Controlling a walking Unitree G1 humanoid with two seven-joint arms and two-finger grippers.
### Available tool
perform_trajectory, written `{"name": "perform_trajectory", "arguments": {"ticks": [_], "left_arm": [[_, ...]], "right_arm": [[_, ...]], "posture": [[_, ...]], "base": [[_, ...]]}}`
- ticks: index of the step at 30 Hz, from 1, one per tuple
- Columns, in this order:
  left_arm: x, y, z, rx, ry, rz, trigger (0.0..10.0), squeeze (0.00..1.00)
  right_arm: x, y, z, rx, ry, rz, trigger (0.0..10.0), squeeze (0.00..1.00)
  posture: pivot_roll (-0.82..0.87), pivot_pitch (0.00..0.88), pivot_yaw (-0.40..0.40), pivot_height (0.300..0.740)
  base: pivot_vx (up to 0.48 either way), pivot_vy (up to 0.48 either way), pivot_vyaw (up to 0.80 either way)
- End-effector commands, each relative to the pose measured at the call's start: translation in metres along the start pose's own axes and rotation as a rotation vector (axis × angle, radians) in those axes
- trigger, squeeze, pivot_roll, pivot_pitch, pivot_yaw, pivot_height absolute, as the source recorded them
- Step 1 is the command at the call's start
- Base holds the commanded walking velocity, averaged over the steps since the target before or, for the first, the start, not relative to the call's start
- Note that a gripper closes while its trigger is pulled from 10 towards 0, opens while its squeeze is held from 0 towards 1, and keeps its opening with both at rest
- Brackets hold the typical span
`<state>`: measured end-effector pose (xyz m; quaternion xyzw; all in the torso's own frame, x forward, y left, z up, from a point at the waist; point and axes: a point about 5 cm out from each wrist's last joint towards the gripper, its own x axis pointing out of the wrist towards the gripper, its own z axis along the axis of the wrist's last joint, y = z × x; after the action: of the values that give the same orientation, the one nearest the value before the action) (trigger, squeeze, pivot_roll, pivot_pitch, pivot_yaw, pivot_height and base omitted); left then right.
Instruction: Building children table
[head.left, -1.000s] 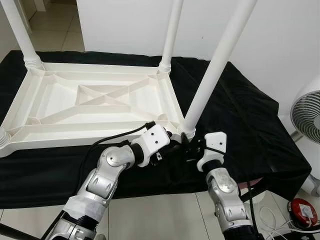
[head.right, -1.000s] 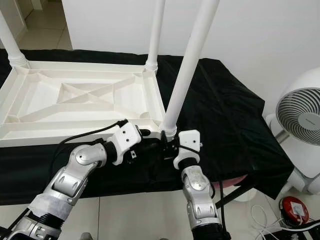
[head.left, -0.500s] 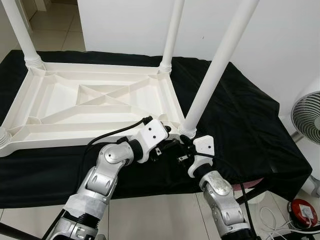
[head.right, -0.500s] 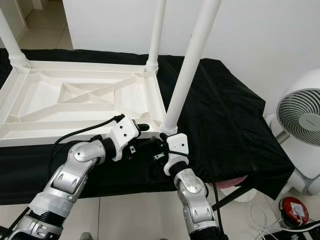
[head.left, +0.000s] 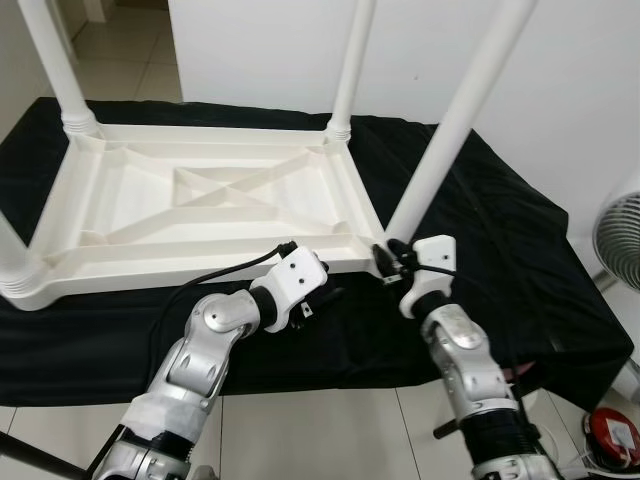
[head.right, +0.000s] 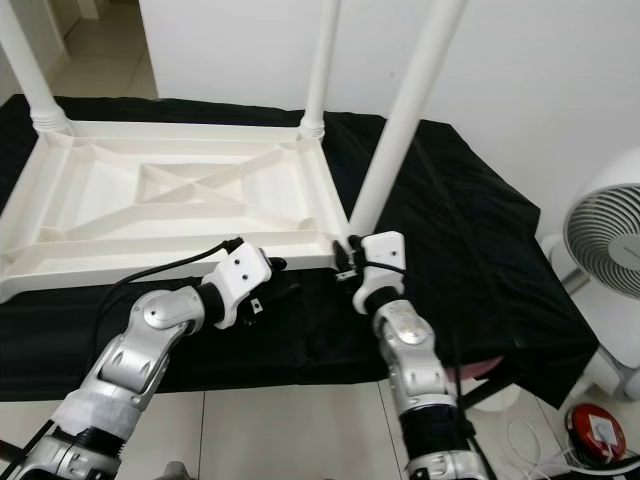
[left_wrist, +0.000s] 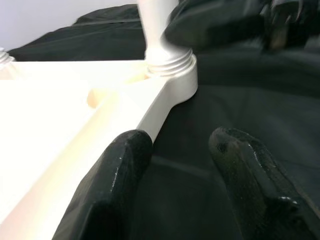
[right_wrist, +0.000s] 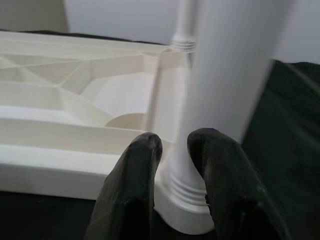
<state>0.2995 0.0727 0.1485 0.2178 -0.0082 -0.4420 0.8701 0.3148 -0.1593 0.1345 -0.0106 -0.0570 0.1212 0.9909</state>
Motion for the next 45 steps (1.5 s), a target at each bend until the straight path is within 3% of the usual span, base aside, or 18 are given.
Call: {"name": "perform_trajectory", "arguments": {"ticks": [1,4,7,13,17,25,34,37,45], "left_arm": [[0.002,0.013,-0.004,-0.020,0.030,0.243,10.0,0.00],[0.006,0.032,-0.002,-0.027,0.040,0.369,10.0,0.00],[0.007,0.038,-0.001,-0.021,0.042,0.397,10.0,0.00],[0.011,0.045,-0.002,-0.003,0.068,0.421,10.0,0.00],[0.006,0.061,-0.013,0.037,0.135,0.401,10.0,0.00],[-0.003,0.076,-0.026,0.067,0.217,0.403,10.0,0.00],[-0.010,0.076,-0.040,0.050,0.271,0.317,10.0,0.00],[-0.014,0.073,-0.052,0.042,0.329,0.269,10.0,0.00],[-0.017,0.075,-0.060,0.022,0.370,0.289,10.0,0.00]], "right_arm": [[-0.003,-0.016,-0.001,0.004,0.009,-0.066,10.0,0.00],[-0.007,-0.029,-0.002,0.005,0.013,-0.120,10.0,0.00],[-0.009,-0.029,-0.003,0.009,0.011,-0.127,10.0,0.00],[-0.012,-0.019,-0.006,0.038,0.009,-0.098,10.0,0.00],[-0.017,0.003,-0.010,0.081,0.010,-0.024,10.0,0.00],[-0.019,0.005,-0.011,0.089,0.012,-0.027,10.0,0.00],[-0.017,0.011,-0.013,0.094,0.013,-0.027,10.0,0.00],[-0.015,0.012,-0.013,0.092,0.016,-0.025,10.0,0.00],[-0.014,0.013,-0.013,0.093,0.015,-0.026,10.0,0.00]], "posture": [[-0.02,0.000,-0.096,0.740],[-0.03,0.000,-0.089,0.740],[-0.04,0.000,-0.084,0.740],[-0.05,0.000,-0.080,0.740],[-0.06,0.000,-0.070,0.740],[-0.07,0.000,-0.054,0.740],[-0.06,0.000,-0.045,0.740],[-0.06,0.000,-0.044,0.740],[-0.06,0.000,-0.046,0.740]], "base": [[0.000,0.000,0.00],[0.000,0.000,0.00],[0.000,0.000,0.00],[0.000,0.000,0.00],[0.000,0.000,0.00],[0.000,0.000,0.00],[0.000,0.000,0.00],[0.000,0.000,0.00],[0.000,0.000,0.00]]}}
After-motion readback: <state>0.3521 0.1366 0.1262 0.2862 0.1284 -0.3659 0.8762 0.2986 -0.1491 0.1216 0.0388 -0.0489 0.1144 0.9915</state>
